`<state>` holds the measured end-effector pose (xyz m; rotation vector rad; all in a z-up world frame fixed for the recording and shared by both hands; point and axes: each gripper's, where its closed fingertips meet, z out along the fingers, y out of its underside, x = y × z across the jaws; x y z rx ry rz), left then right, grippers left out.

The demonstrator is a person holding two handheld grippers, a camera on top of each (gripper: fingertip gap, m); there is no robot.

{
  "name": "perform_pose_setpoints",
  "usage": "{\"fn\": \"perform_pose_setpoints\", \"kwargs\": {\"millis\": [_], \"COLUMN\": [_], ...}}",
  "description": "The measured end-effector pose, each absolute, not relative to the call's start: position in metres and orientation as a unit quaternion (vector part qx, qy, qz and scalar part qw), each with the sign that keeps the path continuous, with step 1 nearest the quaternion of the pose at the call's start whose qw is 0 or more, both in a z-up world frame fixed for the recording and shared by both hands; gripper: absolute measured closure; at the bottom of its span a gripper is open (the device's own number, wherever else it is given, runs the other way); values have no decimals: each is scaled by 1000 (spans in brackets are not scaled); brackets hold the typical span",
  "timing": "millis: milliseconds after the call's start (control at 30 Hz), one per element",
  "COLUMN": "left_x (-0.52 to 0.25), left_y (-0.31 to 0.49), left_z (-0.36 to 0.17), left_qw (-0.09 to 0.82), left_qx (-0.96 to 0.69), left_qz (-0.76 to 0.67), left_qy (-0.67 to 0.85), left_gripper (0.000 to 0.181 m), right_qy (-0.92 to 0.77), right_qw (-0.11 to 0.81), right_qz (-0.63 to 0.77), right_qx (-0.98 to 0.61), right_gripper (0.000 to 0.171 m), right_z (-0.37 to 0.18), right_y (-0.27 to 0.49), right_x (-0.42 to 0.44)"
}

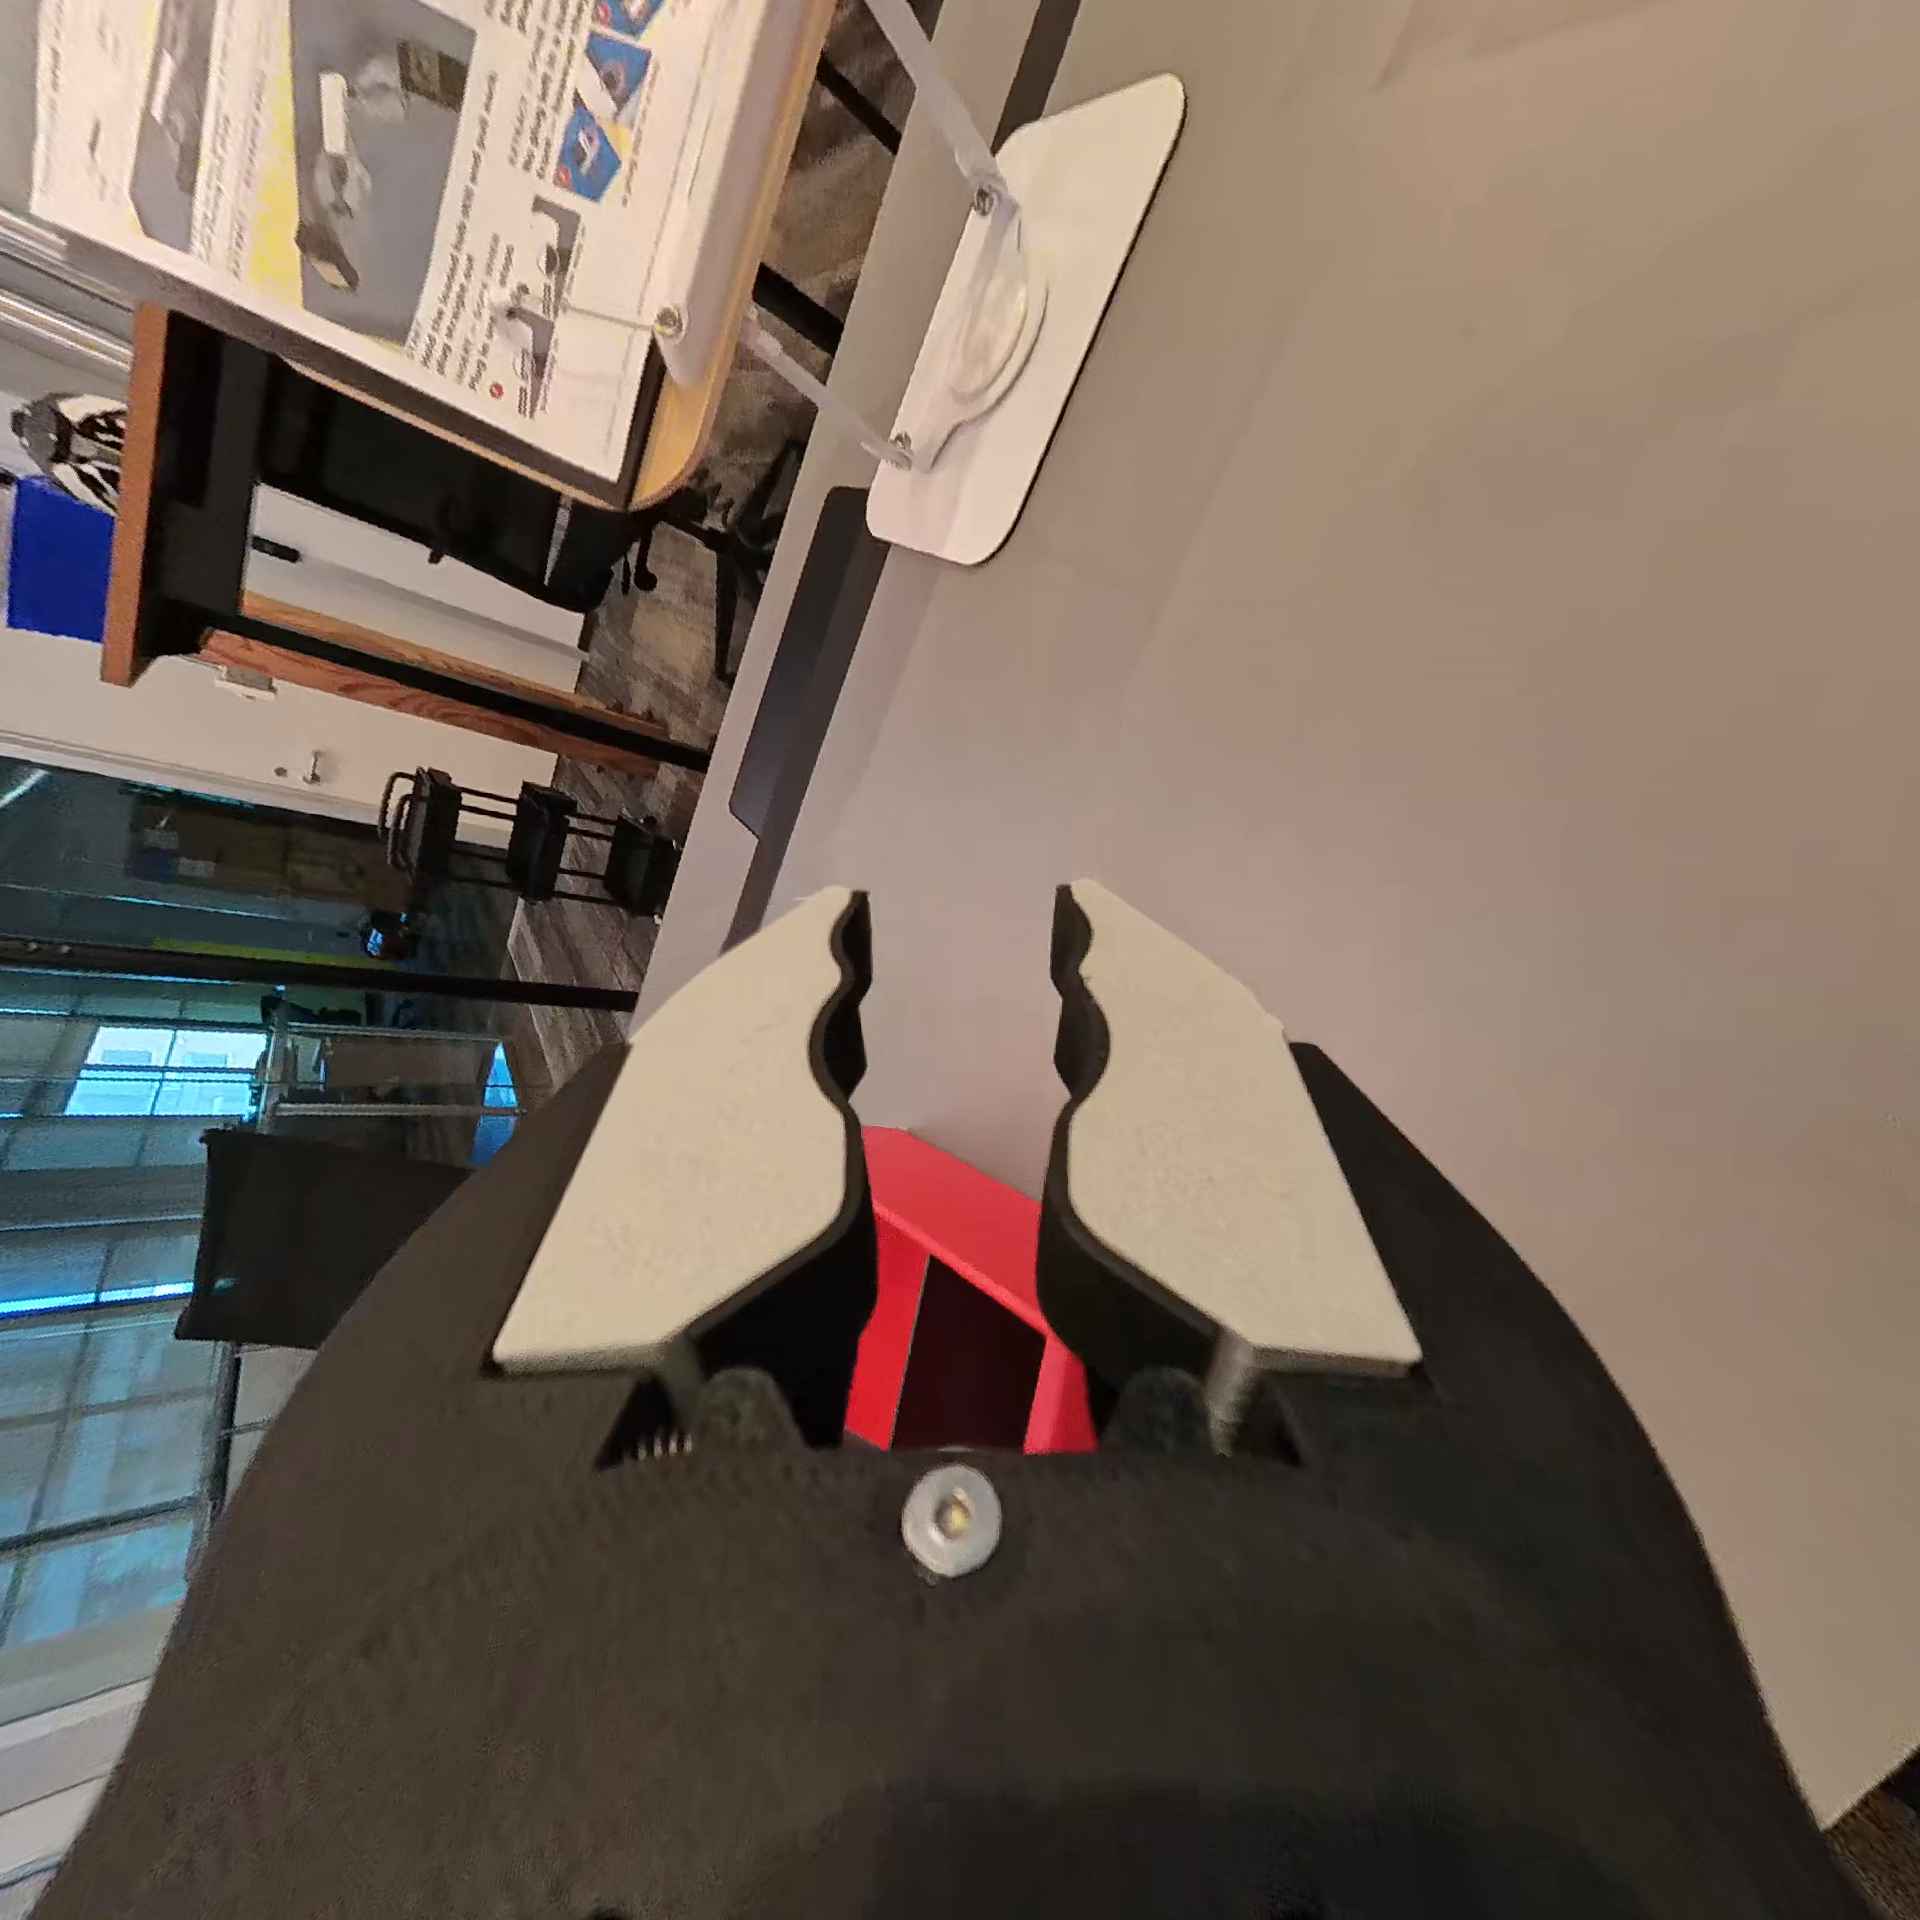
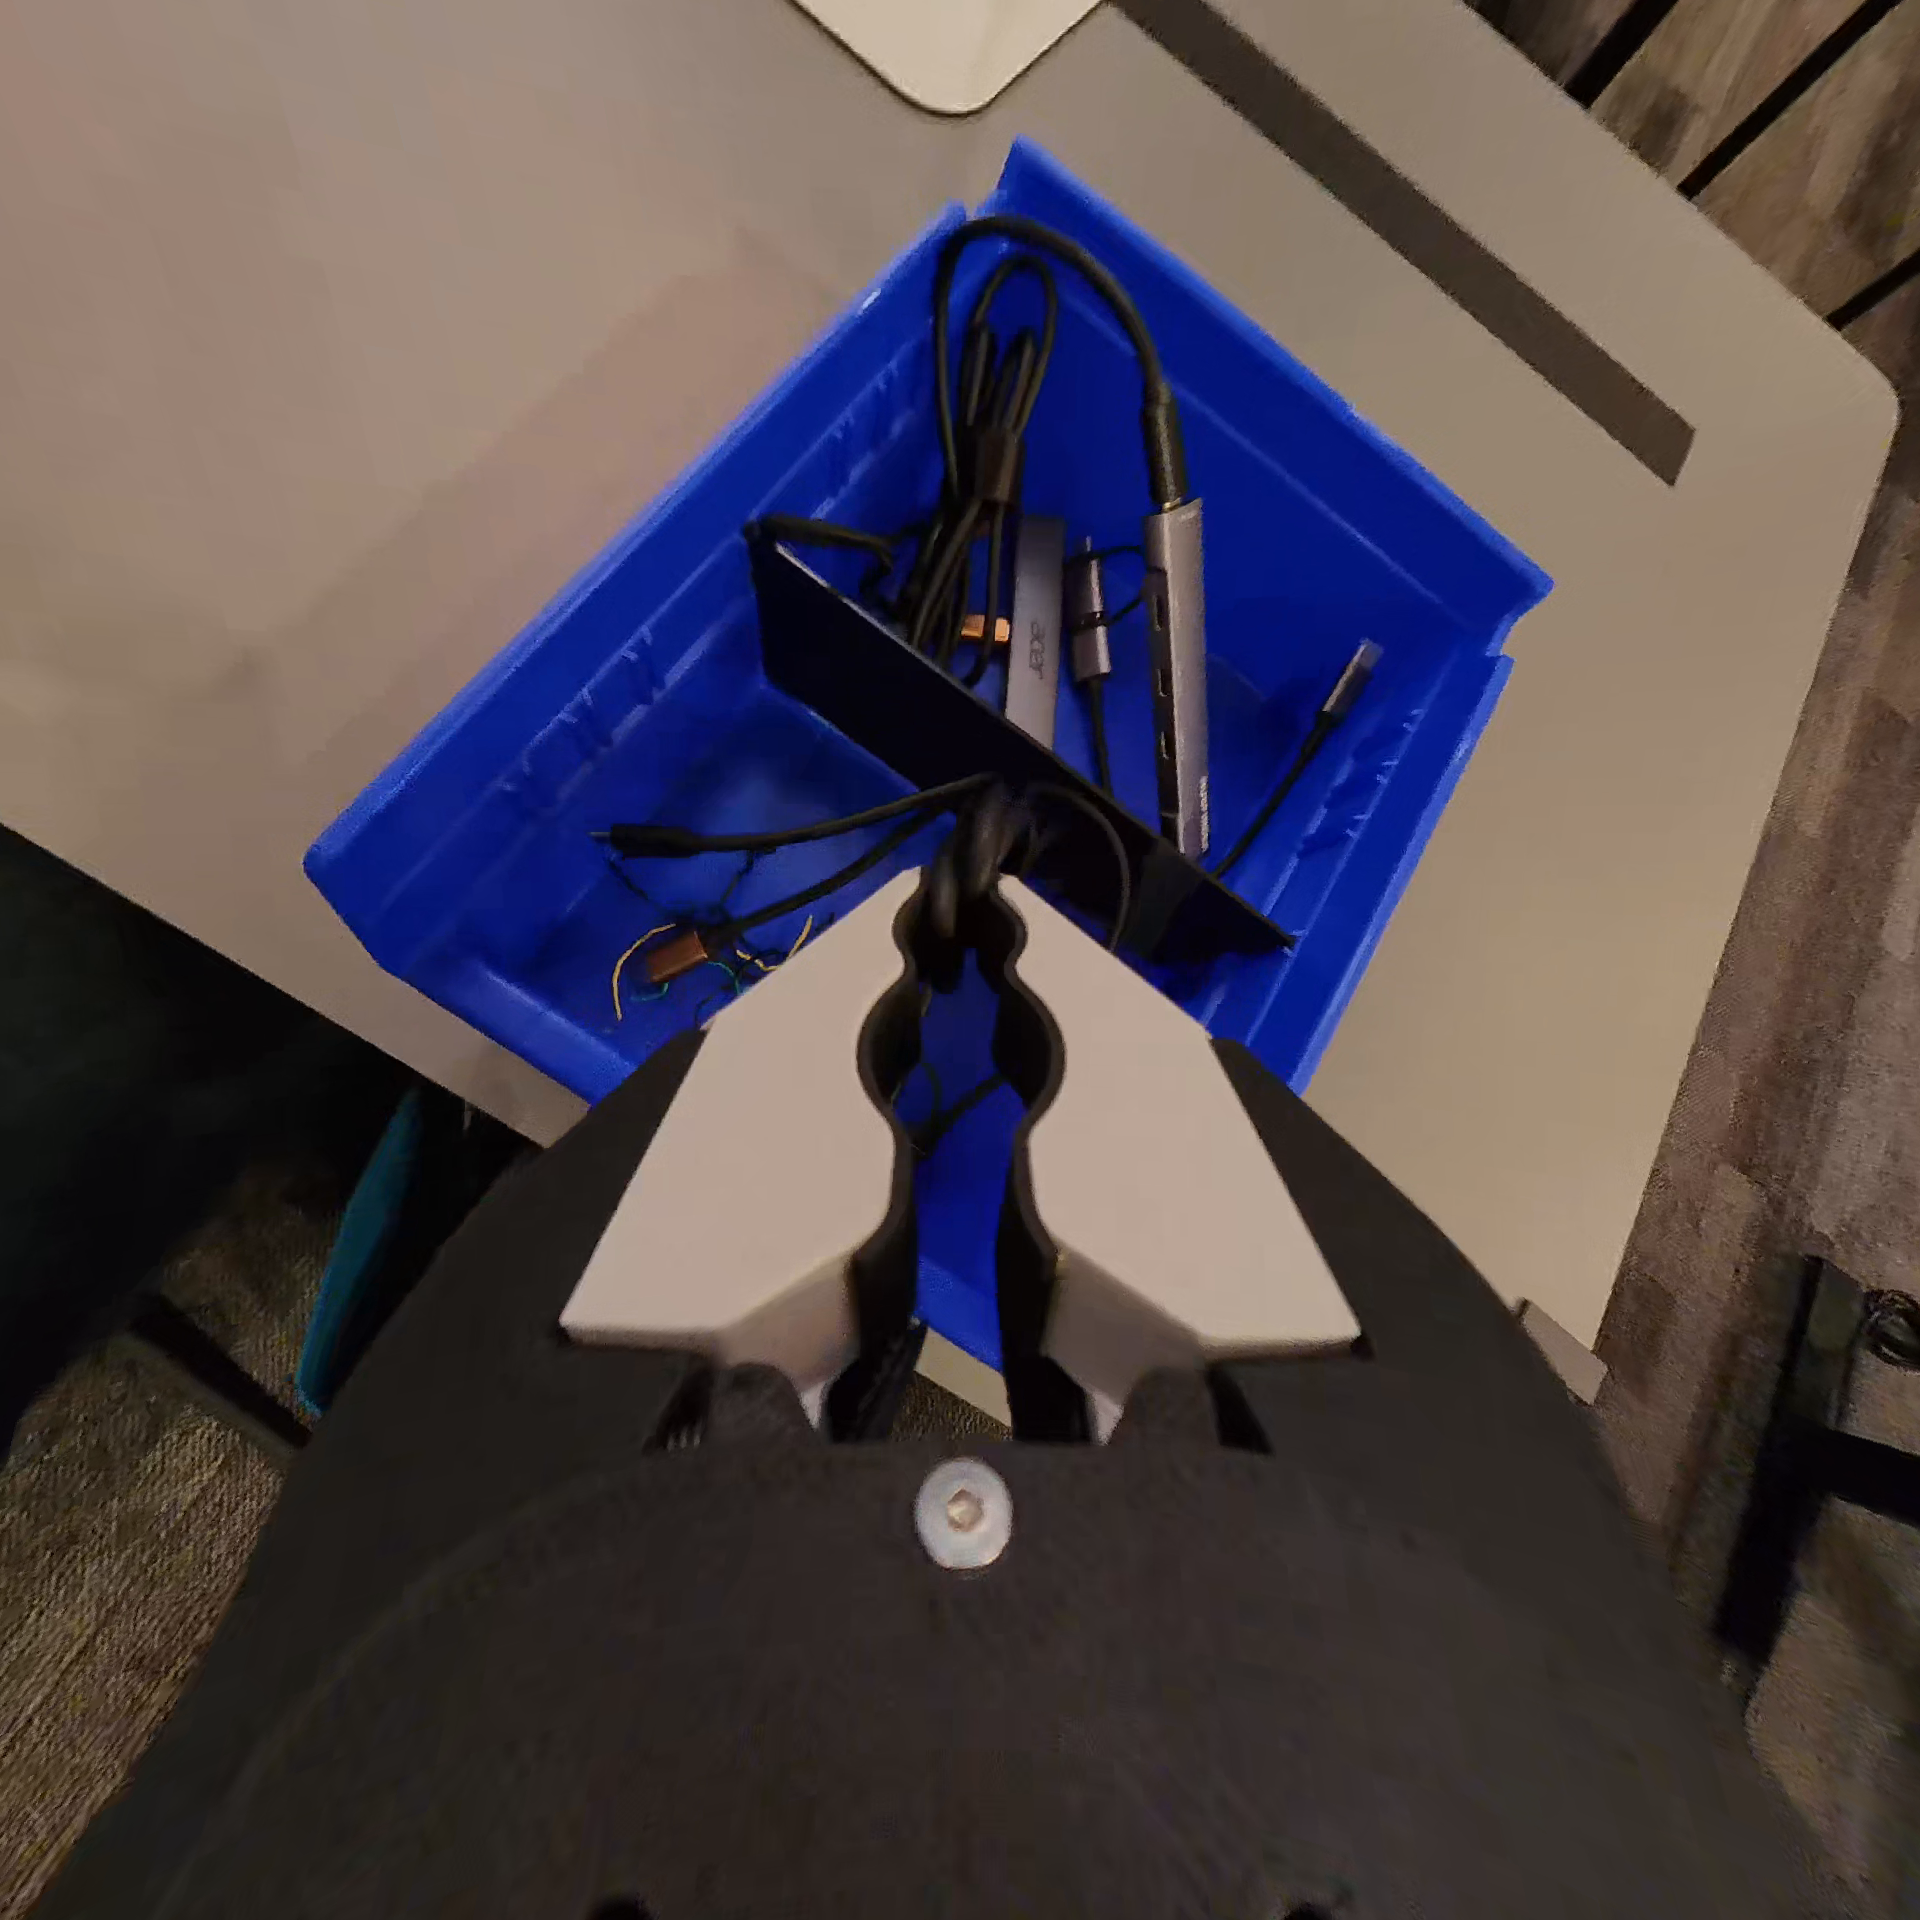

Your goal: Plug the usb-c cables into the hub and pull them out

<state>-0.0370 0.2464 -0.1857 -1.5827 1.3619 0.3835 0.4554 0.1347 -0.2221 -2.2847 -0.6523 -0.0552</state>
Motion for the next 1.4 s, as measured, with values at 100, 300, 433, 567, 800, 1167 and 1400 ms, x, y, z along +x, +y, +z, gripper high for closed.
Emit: {"fn": "perform_pose_setpoints", "kwargs": {"millis": [100, 300, 433, 567, 800, 1167, 1400], "left_x": [-45, -57, -64, -69, -85, -141, -227], "left_y": [249, 252, 255, 256, 255, 257, 254], "left_z": [-193, -206, -213, -216, -218, -199, -208], "left_qw": [470, 446, 435, 425, 413, 426, 407], "left_qx": [-663, -675, -686, -690, -710, -752, -818], "left_qz": [159, 166, 163, 166, 160, 156, 174], "left_qy": [561, 564, 561, 561, 548, 477, 368], "left_gripper": [148, 146, 145, 144, 140, 138, 122], "right_qy": [-275, -345, -395, -430, -411, -398, -223], "right_qw": [335, 272, 228, 191, 222, 311, 385], "right_qz": [-30, -31, -63, -75, -28, 1, -131], "right_qx": [-900, -898, -888, -879, -883, -863, -886], "right_gripper": [166, 165, 160, 151, 126, 99, 110], "right_z": [-235, -278, -302, -326, -320, -260, -223], "right_y": [139, 148, 141, 132, 128, 113, 134], "right_x": [451, 423, 410, 398, 387, 399, 500]}}
